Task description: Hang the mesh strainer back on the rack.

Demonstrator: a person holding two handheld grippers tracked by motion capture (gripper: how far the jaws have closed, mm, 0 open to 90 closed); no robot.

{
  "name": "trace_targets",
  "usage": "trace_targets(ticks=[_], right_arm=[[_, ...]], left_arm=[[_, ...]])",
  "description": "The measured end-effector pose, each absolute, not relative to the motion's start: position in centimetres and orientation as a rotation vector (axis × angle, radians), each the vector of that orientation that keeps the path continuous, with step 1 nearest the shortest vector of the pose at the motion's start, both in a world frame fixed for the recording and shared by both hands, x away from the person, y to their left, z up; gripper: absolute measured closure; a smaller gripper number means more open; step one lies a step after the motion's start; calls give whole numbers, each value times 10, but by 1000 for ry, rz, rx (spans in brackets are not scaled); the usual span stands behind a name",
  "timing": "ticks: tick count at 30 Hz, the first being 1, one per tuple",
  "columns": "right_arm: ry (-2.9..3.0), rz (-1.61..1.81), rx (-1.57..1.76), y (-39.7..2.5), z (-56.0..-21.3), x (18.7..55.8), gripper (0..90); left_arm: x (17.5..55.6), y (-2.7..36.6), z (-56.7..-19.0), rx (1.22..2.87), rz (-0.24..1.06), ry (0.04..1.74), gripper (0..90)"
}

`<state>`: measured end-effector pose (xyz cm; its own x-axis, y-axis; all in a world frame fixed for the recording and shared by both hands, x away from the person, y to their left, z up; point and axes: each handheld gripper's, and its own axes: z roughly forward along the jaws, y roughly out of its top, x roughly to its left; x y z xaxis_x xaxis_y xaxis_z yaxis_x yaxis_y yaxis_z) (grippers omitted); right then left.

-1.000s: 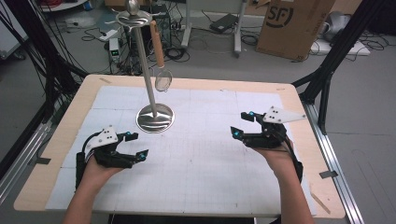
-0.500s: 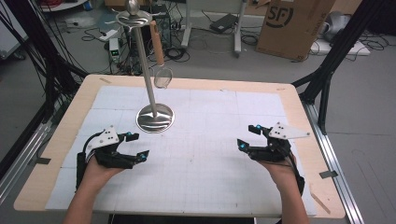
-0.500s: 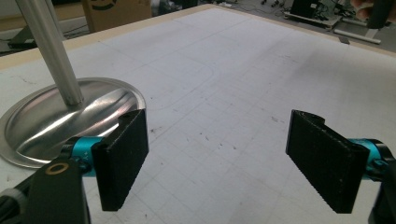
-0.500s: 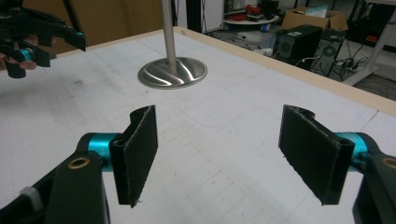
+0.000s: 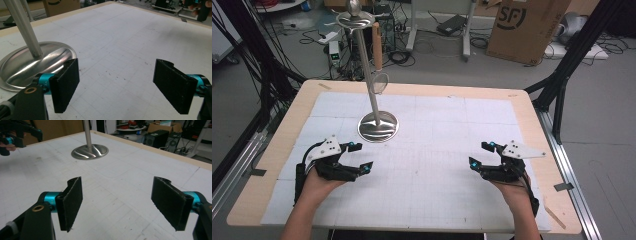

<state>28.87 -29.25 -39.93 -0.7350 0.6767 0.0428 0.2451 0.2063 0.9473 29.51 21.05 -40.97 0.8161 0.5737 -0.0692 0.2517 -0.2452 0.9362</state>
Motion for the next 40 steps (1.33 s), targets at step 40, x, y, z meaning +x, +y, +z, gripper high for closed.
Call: trace_targets(ticks=[40], right_arm=[[2151, 1515, 921, -294, -411, 290, 192]], left_arm=[[296, 208, -411, 1842, 340, 628, 217]])
